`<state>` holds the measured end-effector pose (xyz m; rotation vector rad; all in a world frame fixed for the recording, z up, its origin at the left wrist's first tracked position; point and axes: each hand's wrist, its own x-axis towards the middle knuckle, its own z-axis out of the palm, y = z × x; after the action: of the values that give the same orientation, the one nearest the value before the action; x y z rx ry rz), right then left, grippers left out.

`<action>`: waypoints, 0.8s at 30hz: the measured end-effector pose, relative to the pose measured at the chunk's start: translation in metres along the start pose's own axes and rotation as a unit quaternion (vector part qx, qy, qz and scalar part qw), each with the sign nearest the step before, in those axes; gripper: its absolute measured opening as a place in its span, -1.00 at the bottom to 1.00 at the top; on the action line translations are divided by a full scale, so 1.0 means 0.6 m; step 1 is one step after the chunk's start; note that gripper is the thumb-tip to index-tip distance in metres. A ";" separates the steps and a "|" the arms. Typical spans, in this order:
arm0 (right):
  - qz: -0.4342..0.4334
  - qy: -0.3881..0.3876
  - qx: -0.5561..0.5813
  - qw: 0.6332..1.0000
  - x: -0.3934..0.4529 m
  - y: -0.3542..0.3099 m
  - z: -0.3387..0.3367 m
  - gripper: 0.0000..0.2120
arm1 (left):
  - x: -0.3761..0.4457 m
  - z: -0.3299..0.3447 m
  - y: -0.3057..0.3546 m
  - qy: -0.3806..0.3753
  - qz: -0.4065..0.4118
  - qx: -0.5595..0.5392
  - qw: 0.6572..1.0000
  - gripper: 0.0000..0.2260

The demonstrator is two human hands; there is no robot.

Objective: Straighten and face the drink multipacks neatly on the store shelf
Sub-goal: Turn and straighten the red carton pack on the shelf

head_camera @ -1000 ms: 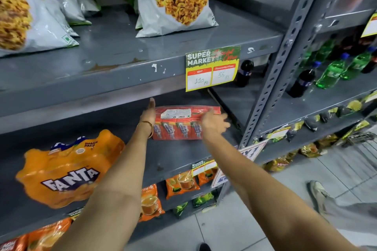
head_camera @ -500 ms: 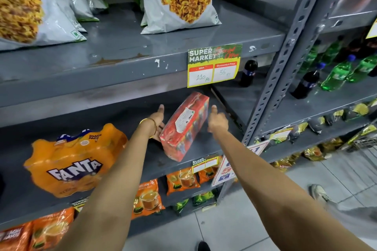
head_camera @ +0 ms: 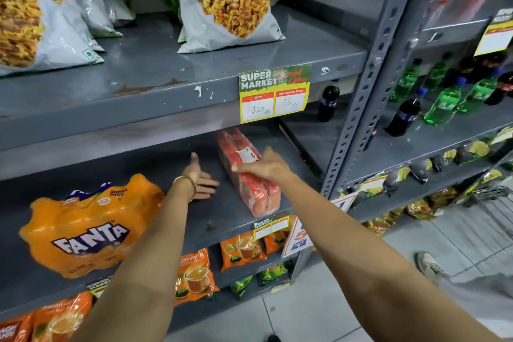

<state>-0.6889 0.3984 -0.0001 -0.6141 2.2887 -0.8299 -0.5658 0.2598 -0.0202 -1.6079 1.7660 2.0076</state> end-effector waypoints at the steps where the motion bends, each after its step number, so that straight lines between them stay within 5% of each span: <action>1: -0.008 -0.001 -0.086 0.996 -0.001 -0.006 0.006 0.11 | 0.005 -0.006 0.007 0.029 0.013 -0.022 0.999 -0.16; 8: -0.047 -0.041 -0.217 0.974 0.010 -0.010 -0.012 -0.40 | 0.015 0.003 0.043 0.094 0.099 -0.051 0.989 -0.36; 14: -0.104 -0.080 -0.347 0.929 0.011 -0.010 -0.035 -0.29 | 0.021 0.003 0.027 0.131 0.129 0.049 0.982 -0.32; 18: -0.131 -0.063 -0.354 0.924 0.009 0.002 -0.040 -0.28 | 0.019 0.002 0.008 0.098 0.129 0.016 0.987 -0.57; 24: -0.171 -0.072 -0.354 0.917 0.024 0.020 -0.052 -0.27 | 0.011 0.018 -0.014 0.157 0.127 -0.037 0.979 -0.65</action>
<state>-0.7230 0.4108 0.0049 -1.3720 2.3438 -0.0498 -0.5711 0.2669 -0.0326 -1.8997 2.1249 2.0331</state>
